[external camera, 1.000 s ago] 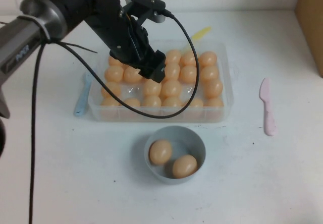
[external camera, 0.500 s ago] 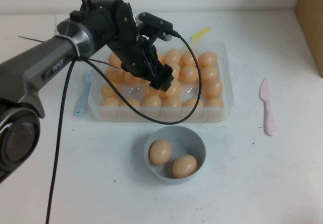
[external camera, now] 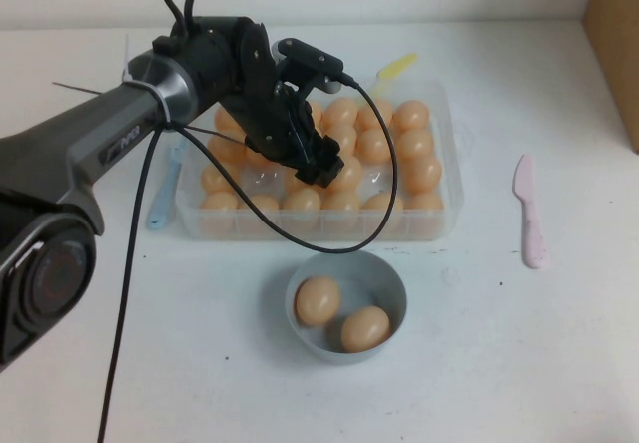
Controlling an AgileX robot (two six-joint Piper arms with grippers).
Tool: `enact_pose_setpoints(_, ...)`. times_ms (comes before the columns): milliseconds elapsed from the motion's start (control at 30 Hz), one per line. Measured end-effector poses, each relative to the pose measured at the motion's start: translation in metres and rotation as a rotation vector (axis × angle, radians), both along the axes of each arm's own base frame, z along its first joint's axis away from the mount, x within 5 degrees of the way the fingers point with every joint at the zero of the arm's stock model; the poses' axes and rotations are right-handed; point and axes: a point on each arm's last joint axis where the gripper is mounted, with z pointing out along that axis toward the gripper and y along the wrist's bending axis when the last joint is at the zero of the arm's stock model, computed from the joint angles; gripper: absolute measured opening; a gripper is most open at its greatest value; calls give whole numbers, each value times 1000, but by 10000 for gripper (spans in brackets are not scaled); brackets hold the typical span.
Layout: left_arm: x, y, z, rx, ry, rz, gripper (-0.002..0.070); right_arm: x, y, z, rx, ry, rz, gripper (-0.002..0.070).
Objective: Take an egg out of the egg box
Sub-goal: Pick up the egg from the plastic box
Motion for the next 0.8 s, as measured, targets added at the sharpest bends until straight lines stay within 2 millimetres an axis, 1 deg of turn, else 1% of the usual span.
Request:
enact_pose_setpoints(167,1,0,-1,1,-6,1,421,0,0,0,0,0,0,-18)
enact_pose_setpoints(333,2,0,-3,6,-13,0,329,0,0,0,0,0,0,-18)
enact_pose_setpoints(400,2,0,-3,8,-13,0,311,0,0,0,0,0,0,-18)
enact_pose_setpoints(667,2,0,-1,6,-16,0,303,0,0,0,0,0,0,-18)
enact_pose_setpoints(733,1,1,1,10,-12,-3,302,0,0,0,0,0,0,-18)
enact_pose_setpoints(800,-1,2,9,16,-26,-6,300,0,0,0,0,0,0,-18)
